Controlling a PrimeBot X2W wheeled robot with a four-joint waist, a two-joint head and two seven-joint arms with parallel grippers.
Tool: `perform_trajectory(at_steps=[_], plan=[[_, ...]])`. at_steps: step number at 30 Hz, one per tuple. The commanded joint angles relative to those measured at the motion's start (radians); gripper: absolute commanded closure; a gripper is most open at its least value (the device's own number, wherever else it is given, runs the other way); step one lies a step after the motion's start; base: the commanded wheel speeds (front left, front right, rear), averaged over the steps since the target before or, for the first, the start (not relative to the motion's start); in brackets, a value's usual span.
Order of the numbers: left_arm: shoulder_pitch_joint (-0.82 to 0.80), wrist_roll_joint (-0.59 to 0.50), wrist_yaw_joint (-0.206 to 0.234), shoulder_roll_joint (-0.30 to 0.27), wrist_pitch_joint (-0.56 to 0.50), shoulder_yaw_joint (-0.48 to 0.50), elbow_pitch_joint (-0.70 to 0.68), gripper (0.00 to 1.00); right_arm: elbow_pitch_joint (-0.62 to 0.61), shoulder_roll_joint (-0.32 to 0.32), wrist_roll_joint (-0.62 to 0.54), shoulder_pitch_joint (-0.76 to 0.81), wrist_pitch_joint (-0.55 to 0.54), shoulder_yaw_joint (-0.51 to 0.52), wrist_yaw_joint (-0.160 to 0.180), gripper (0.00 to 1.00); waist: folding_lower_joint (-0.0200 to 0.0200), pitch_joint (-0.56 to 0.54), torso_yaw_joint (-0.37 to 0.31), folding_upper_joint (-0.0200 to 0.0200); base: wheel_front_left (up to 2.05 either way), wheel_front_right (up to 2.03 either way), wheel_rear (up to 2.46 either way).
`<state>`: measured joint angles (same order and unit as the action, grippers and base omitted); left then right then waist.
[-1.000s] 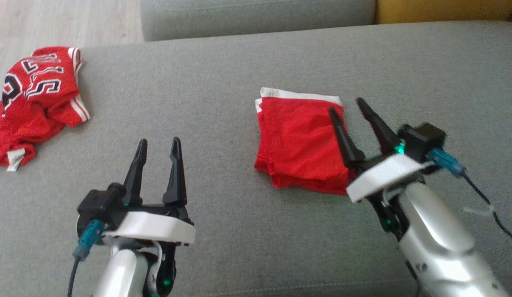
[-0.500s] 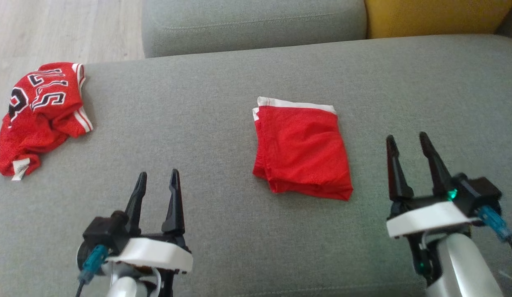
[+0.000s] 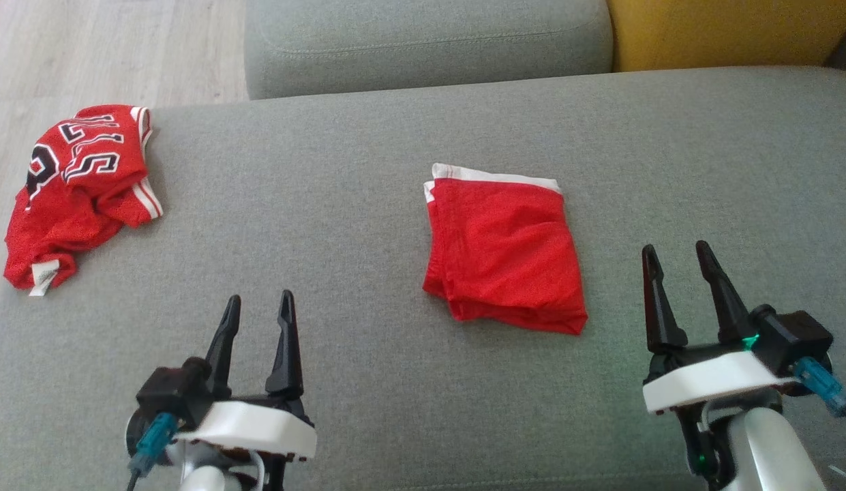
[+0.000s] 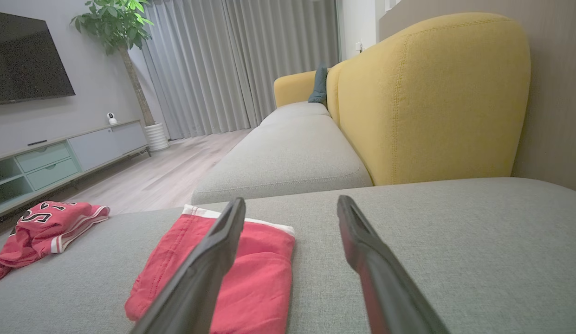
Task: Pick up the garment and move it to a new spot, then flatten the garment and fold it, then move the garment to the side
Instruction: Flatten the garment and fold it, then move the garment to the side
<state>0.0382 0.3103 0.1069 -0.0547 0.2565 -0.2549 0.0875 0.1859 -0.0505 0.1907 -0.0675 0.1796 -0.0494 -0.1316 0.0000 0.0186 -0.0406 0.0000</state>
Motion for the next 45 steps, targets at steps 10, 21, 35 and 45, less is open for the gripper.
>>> perform_trajectory(at_steps=[10,21,35,45], plan=[[-0.031,-0.007,0.008,0.004,0.005,0.03,-0.033,0.0,-0.041,0.0,-0.005,-0.024,-0.009,-0.009,0.001,0.0,0.0,0.008,0.002,0.0,0.0,0.0,0.0],[-0.046,-0.015,0.006,0.004,0.005,0.025,-0.043,0.0,-0.022,0.0,-0.057,-0.1,-0.104,0.054,0.001,0.0,0.0,0.047,0.014,0.0,0.0,0.0,0.0],[-0.133,-0.022,-0.002,0.004,0.005,-0.018,-0.08,0.0,0.198,-0.126,0.118,-0.416,-0.537,-0.015,0.001,0.0,0.0,0.234,0.094,0.0,0.0,0.0,0.0],[-0.173,-0.015,0.013,0.004,0.005,-0.039,-0.082,0.0,0.311,-0.209,0.302,-0.488,-0.64,-0.145,0.001,0.0,0.0,0.305,0.158,0.0,0.0,0.0,0.0]])
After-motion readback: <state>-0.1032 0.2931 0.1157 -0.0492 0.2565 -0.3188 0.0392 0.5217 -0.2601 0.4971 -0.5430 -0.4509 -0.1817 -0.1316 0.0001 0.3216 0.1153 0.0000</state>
